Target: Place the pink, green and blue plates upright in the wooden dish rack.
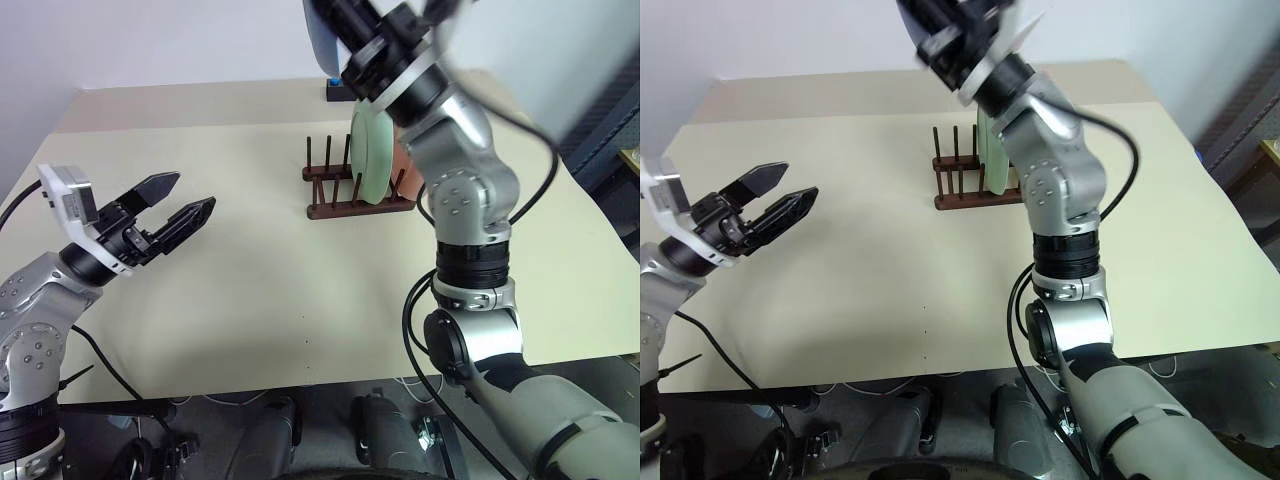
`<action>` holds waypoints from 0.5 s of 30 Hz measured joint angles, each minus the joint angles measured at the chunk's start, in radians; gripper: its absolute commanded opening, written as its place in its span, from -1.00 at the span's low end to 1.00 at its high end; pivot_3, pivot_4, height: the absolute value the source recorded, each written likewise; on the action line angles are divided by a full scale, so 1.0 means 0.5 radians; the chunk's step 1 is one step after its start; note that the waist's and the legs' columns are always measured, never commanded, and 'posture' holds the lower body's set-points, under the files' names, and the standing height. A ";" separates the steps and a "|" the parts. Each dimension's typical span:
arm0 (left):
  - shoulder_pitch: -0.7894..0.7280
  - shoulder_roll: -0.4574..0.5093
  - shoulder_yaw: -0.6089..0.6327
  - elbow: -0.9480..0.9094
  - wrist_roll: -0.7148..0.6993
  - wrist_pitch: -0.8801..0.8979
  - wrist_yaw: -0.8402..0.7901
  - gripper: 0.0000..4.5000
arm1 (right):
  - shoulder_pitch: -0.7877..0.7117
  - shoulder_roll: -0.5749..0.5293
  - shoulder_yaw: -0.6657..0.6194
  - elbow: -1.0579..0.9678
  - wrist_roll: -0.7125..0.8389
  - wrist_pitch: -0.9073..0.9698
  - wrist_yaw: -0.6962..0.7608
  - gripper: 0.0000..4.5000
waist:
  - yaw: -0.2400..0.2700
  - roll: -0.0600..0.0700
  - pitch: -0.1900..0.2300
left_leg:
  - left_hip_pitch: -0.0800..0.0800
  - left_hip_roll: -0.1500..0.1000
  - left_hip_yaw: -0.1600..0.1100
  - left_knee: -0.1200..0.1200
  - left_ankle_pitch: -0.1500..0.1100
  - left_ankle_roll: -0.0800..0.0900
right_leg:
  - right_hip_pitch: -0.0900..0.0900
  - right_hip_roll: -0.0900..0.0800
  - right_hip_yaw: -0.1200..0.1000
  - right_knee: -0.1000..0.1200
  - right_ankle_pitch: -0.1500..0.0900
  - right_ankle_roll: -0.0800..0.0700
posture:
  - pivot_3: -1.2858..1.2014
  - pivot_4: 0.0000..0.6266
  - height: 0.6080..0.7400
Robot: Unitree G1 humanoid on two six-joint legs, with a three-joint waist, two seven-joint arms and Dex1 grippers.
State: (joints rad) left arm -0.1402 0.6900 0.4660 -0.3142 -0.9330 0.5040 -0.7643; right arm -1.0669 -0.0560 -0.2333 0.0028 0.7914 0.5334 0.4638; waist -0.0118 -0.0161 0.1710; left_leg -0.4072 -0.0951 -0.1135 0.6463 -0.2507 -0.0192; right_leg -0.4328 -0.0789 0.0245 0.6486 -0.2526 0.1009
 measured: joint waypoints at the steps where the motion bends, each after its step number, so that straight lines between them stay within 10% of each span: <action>1: -0.001 0.002 0.001 0.018 0.016 -0.026 -0.026 0.98 | 0.000 0.001 -0.067 0.012 0.123 0.092 -0.057 -1.00 | -0.002 0.000 0.000 | 0.000 0.000 0.000 0.000 0.000 0.000 | 0.000 0.000 0.000 0.000 0.000 0.000 | 0.03 -0.52 1.00; 15: 0.102 0.225 0.083 0.140 0.161 -0.168 -0.456 0.98 | 0.186 0.006 -0.273 0.274 0.653 0.650 -0.464 -1.00 | -0.020 0.008 0.003 | -0.003 0.001 0.006 -0.005 -0.006 0.011 | -0.009 -0.001 0.003 0.002 0.000 0.000 | 0.03 -0.52 1.00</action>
State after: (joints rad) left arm -0.0890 0.8026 0.5074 -0.2441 -0.8527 0.4199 -0.9924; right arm -0.9739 -0.0531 -0.3700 0.1399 1.1179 0.8586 0.2316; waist -0.0218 -0.0120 0.1726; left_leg -0.4085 -0.0947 -0.1103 0.6438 -0.2538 -0.0137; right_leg -0.4372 -0.0792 0.0258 0.6494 -0.2526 0.1009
